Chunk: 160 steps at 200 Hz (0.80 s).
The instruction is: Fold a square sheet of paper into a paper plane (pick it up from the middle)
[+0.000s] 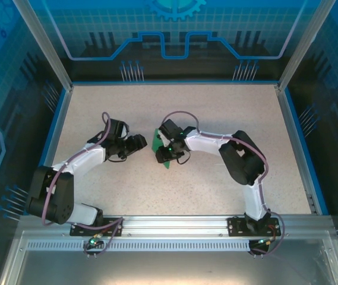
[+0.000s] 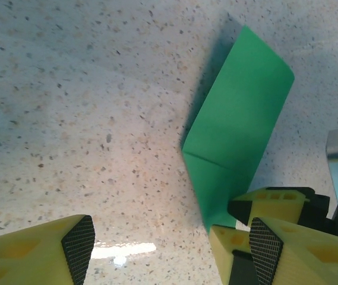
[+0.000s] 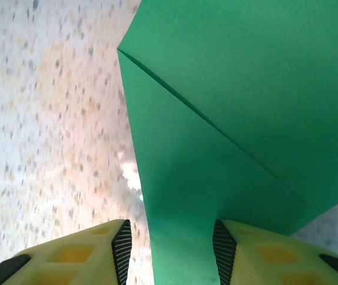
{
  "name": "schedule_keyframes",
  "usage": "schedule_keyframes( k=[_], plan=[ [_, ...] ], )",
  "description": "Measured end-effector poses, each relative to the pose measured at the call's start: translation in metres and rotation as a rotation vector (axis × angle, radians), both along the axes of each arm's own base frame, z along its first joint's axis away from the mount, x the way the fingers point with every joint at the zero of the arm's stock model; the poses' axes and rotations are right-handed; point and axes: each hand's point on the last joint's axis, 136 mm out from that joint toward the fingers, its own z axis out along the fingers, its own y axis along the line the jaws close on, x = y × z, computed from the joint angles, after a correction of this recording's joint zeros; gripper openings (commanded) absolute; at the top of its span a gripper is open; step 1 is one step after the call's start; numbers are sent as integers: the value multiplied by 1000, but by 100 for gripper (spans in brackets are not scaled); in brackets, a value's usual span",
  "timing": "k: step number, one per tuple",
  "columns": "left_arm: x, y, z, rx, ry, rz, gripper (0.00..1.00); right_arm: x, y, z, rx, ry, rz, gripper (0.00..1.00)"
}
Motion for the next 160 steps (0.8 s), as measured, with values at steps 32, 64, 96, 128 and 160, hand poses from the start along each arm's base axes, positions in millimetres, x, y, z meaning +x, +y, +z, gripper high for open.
schedule_keyframes(
  k=[32,64,96,128,160],
  plan=[
    [1,-11,0,-56,-4,-39,74,-20,-18,2,61,45,110,45],
    [-1,-27,-6,-144,9,-90,62,-35,-28,2,113,68,215,44],
    [1,-48,-10,-240,10,-153,44,-45,-28,5,166,64,315,42],
    [1,-68,-19,-290,28,-206,32,-52,-27,18,222,33,396,42],
    [13,-84,-26,-310,40,-224,25,-50,-28,25,248,6,421,41]
  ],
)
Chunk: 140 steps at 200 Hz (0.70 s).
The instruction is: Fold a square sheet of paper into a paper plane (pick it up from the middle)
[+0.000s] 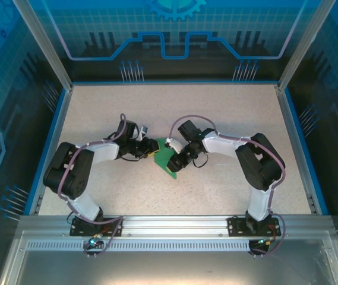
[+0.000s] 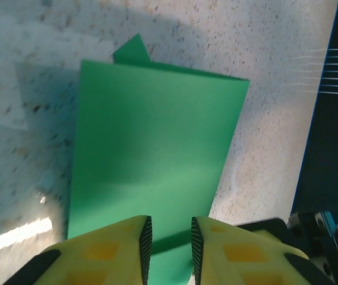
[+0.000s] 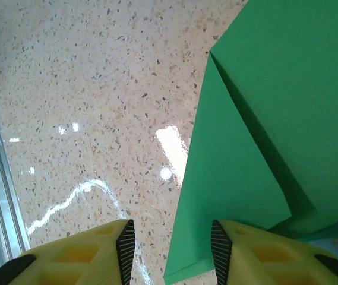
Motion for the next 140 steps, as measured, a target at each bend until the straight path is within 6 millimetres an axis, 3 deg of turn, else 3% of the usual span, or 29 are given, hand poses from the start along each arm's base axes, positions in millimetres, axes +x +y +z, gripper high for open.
schedule_keyframes(
  k=[48,85,115,140],
  plan=[
    [27,-18,-11,8,-11,-11,20,6,-5,-5,-27,-15,-53,36],
    [33,-19,-23,89,4,7,21,26,-23,4,-110,-101,-225,36],
    [32,-20,-29,176,18,27,21,45,-35,13,-190,-201,-373,43],
    [27,-18,-37,249,36,43,21,43,-34,11,-275,-255,-461,48]
  ],
)
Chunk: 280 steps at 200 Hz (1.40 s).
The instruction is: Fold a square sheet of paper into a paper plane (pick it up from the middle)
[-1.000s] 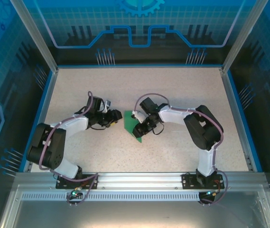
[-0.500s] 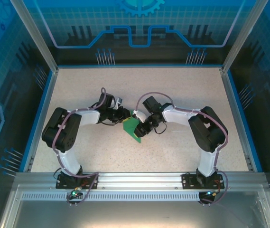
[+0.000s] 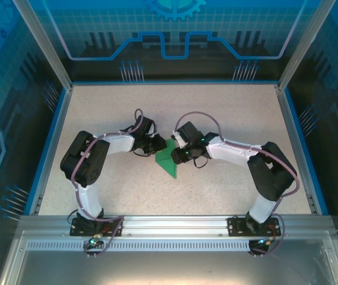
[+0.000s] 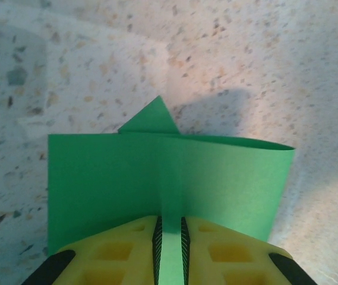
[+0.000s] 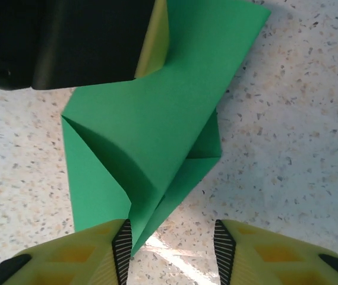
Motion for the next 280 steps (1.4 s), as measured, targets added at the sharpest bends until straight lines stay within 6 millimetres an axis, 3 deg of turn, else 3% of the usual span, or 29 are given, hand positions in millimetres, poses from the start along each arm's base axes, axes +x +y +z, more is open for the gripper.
schedule_keyframes(
  k=[61,128,162,212,250,280],
  plan=[
    [1,5,-3,57,15,49,21,-22,15,-21,-108,-1,-86,53],
    [-4,14,-1,92,28,84,23,-22,-8,-39,-226,11,-87,51],
    [-14,20,13,97,24,88,30,-14,-16,-41,-241,13,-19,49],
    [-14,9,45,28,-45,28,35,-13,-11,-44,-213,23,101,48],
    [-11,0,45,-4,-51,-18,34,-13,-11,-45,-186,38,131,48],
    [-4,-5,31,-1,-33,-23,31,-14,-10,-43,-150,33,139,52]
  ],
)
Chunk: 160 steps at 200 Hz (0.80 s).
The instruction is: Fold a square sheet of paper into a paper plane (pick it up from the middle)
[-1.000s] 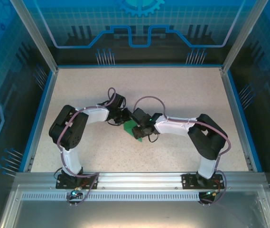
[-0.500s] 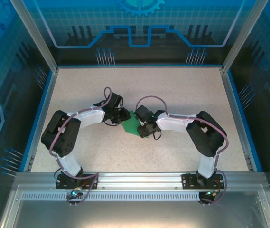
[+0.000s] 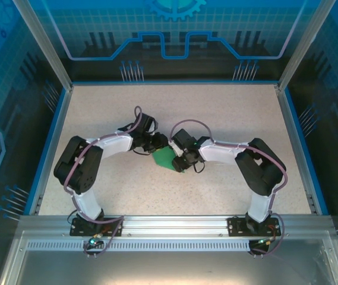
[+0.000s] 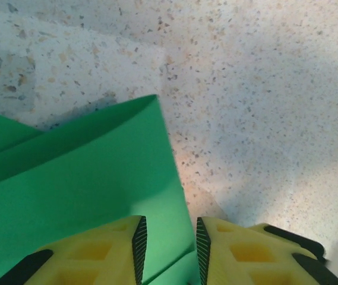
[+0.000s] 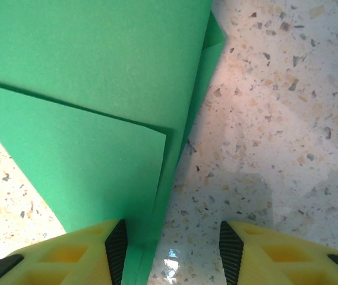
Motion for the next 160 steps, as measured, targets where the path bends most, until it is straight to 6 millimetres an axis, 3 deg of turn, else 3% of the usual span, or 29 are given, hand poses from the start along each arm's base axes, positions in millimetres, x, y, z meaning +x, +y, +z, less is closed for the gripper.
schedule_keyframes(
  k=[45,103,160],
  plan=[
    [10,0,-21,50,27,-3,26,0,3,10,102,-32,-7,64],
    [13,13,-28,160,68,11,23,6,12,67,232,-268,65,69],
    [21,15,-36,255,106,-18,21,-30,48,45,118,-349,374,51]
  ],
)
